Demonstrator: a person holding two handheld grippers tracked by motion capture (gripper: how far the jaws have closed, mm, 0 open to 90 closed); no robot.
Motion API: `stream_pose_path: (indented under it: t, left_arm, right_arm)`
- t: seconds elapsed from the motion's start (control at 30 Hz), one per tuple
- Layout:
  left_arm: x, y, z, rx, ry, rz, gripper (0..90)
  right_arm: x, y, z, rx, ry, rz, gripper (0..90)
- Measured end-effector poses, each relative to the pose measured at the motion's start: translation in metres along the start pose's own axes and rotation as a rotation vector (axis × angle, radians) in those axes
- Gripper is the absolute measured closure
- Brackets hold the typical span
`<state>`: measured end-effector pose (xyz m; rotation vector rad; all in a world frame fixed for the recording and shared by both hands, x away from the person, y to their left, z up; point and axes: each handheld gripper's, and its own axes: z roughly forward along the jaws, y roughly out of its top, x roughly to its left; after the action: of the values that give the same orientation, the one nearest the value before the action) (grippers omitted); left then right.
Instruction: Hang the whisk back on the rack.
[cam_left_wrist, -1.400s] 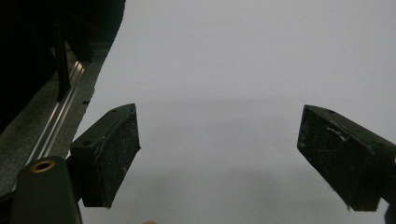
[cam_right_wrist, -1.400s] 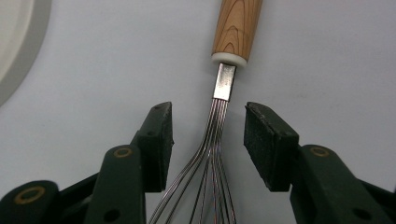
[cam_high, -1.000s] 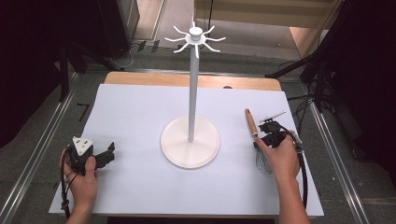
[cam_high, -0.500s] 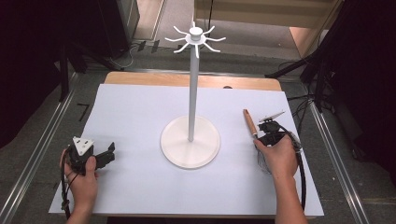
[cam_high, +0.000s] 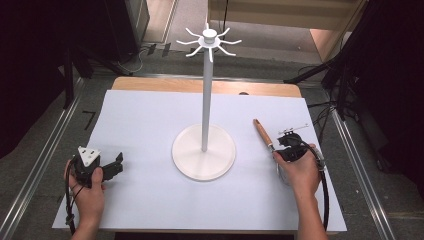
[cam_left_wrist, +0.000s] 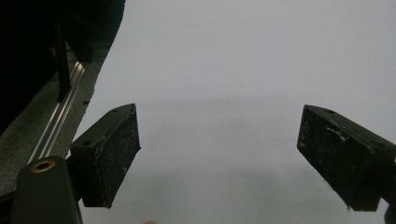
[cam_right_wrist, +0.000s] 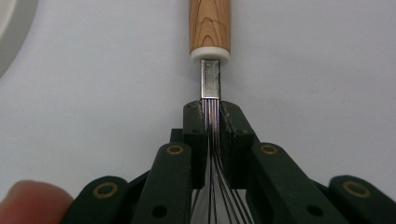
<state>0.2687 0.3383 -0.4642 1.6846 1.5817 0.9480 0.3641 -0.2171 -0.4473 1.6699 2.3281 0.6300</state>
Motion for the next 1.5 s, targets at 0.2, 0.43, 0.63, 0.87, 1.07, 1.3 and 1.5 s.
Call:
stream_pose_path:
  t: [0.2,0.43,0.63,0.87,1.07,1.3,1.5]
  left_arm:
    - [0.000,0.000,0.000,0.001,0.000,0.000,14.0]
    - [0.000,0.000,0.000,0.001,-0.001,0.000,14.0]
    - [0.000,0.000,0.000,0.001,-0.001,0.000,13.9]
    - [0.000,0.000,0.000,0.000,-0.001,0.000,13.9]
    - [0.000,0.000,0.000,0.000,0.000,0.000,13.9]
    - [0.000,0.000,0.000,0.000,-0.001,0.001,14.0]
    - [0.000,0.000,0.000,0.001,-0.001,0.000,13.9]
  right_arm:
    - [0.004,-0.003,-0.009,-0.074,0.000,-0.025,84.0]
    - [0.006,-0.006,-0.019,-0.154,0.024,-0.020,84.1]
    - [0.010,-0.010,-0.033,-0.248,0.056,-0.020,84.1]
    - [0.015,-0.014,-0.047,-0.352,0.080,-0.028,84.1]
    - [0.019,-0.017,-0.055,-0.418,0.093,-0.044,84.1]
    - [0.024,-0.019,-0.063,-0.507,0.128,-0.046,84.1]
    - [0.030,-0.021,-0.069,-0.568,0.139,-0.051,84.1]
